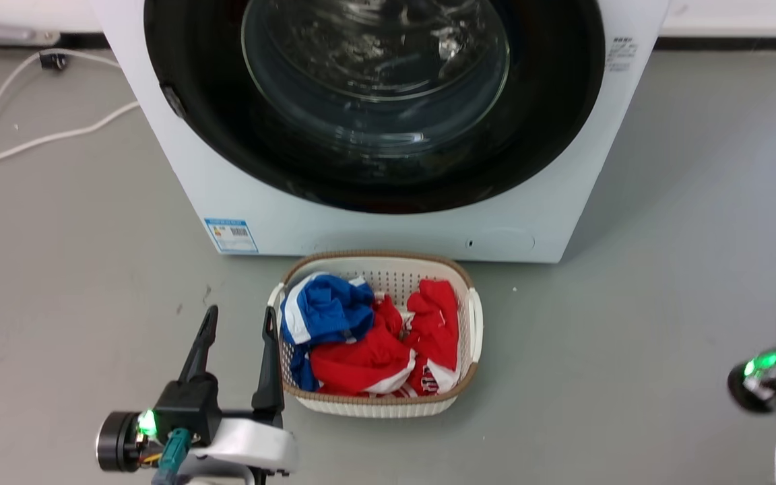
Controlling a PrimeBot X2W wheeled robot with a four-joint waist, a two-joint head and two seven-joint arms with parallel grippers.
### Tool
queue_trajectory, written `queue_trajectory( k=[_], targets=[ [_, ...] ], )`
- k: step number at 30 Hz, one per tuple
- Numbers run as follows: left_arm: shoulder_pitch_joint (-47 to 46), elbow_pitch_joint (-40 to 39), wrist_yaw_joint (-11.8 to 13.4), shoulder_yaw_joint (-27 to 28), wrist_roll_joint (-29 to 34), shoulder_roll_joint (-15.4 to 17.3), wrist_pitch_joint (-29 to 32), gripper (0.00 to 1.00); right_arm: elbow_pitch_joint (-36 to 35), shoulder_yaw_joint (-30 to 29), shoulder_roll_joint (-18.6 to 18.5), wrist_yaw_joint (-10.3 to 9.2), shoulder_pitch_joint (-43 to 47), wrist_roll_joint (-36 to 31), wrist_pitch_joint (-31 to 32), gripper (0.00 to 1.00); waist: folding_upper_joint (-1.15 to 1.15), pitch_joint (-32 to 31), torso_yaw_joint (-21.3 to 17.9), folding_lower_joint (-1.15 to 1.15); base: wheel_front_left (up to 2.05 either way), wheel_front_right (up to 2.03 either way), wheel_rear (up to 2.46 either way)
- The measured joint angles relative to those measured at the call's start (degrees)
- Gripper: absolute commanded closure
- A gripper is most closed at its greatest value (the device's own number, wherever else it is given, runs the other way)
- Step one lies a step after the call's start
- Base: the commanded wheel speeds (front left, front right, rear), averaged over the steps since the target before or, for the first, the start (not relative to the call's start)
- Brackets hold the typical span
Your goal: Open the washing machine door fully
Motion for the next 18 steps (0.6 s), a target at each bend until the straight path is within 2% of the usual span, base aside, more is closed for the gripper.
queue_trajectory(
  k=[8,18],
  targets=[
    [-5.6,-1.7,-0.1,-0.2,0.9,0.0,0.0,0.00,5.0,-2.7,-4.4,0.01,-15.3,-1.0,2.4,1.00,0.00,7.5,0.5,0.00,0.00,0.00,0.00],
    [-13.1,-3.5,0.0,-1.0,0.9,0.0,0.0,0.00,13.1,-1.2,-12.0,0.00,-35.5,-4.6,5.8,1.00,0.00,18.2,1.6,0.01,0.00,0.00,0.00]
  ],
)
